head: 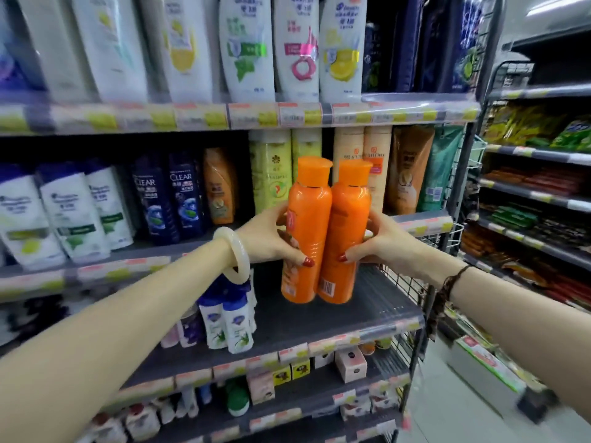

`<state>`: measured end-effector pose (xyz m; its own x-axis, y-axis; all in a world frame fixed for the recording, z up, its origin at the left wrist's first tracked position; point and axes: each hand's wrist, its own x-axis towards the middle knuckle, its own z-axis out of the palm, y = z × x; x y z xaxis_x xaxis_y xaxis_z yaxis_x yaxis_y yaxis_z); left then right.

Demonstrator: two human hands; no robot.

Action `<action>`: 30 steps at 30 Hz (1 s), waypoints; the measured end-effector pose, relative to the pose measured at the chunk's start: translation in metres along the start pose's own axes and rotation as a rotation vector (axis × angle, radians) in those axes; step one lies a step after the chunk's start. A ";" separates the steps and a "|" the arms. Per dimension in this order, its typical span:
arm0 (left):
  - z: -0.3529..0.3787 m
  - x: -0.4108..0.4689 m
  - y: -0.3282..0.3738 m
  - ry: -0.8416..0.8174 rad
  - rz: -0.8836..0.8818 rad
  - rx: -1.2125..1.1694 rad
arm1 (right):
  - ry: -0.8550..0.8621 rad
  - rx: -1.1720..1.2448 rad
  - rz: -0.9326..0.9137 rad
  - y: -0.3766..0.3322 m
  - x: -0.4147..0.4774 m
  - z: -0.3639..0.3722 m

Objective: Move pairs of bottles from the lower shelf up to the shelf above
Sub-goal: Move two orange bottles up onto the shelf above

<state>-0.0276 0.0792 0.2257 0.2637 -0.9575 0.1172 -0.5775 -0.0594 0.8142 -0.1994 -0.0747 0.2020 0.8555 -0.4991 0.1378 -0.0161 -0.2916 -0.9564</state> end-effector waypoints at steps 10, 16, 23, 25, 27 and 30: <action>-0.065 -0.037 0.019 0.267 0.082 0.073 | 0.013 -0.078 -0.211 -0.063 0.037 0.046; -0.079 -0.049 0.014 0.432 0.103 0.090 | 0.073 -0.065 -0.321 -0.076 0.055 0.076; -0.080 -0.048 -0.006 0.616 0.126 0.116 | 0.110 0.012 -0.377 -0.073 0.069 0.102; -0.077 -0.046 -0.011 0.658 0.127 0.108 | 0.148 0.021 -0.395 -0.067 0.074 0.108; -0.075 -0.042 -0.017 0.690 0.117 0.103 | 0.173 0.051 -0.389 -0.062 0.079 0.113; -0.073 -0.037 -0.023 0.715 0.110 0.100 | 0.199 0.064 -0.379 -0.055 0.086 0.118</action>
<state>0.0322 0.1363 0.2441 0.6204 -0.5427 0.5662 -0.6886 -0.0313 0.7245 -0.0639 -0.0052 0.2358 0.6782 -0.5160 0.5233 0.3175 -0.4365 -0.8419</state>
